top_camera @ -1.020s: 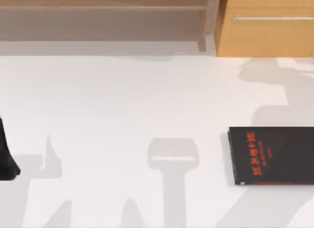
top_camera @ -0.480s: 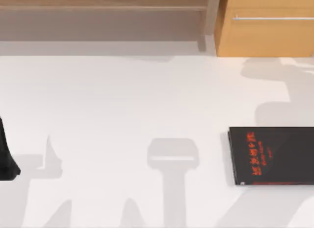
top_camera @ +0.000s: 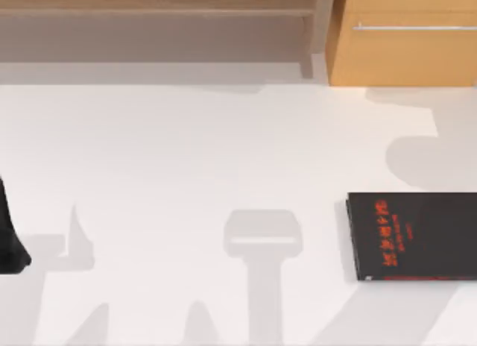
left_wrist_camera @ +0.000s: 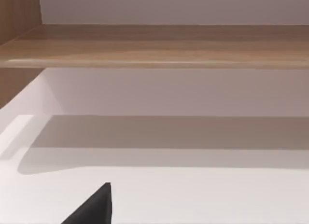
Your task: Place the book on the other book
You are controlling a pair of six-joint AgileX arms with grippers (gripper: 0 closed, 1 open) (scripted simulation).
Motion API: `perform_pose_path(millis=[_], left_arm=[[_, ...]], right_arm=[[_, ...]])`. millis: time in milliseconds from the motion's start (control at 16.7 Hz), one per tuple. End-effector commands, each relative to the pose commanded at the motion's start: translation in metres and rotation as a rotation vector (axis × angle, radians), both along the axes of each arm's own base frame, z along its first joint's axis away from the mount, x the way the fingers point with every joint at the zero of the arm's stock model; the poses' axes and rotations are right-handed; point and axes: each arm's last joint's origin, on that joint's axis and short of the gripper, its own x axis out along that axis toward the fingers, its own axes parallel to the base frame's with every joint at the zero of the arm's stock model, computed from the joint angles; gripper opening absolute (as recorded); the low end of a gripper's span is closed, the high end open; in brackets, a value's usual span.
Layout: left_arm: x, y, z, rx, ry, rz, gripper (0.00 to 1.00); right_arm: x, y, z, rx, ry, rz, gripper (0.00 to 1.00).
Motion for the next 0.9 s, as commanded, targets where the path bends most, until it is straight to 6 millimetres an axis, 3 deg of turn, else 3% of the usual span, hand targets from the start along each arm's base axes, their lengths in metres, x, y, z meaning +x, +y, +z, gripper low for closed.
perform_pose_path(millis=[180, 900], left_arm=[[0.0000, 0.0000, 0.0000, 0.000, 0.000, 0.000, 1.00], [0.0000, 0.0000, 0.0000, 0.000, 0.000, 0.000, 1.00]], right_arm=[[0.0000, 0.0000, 0.0000, 0.000, 0.000, 0.000, 1.00], [0.0000, 0.0000, 0.0000, 0.000, 0.000, 0.000, 0.10]])
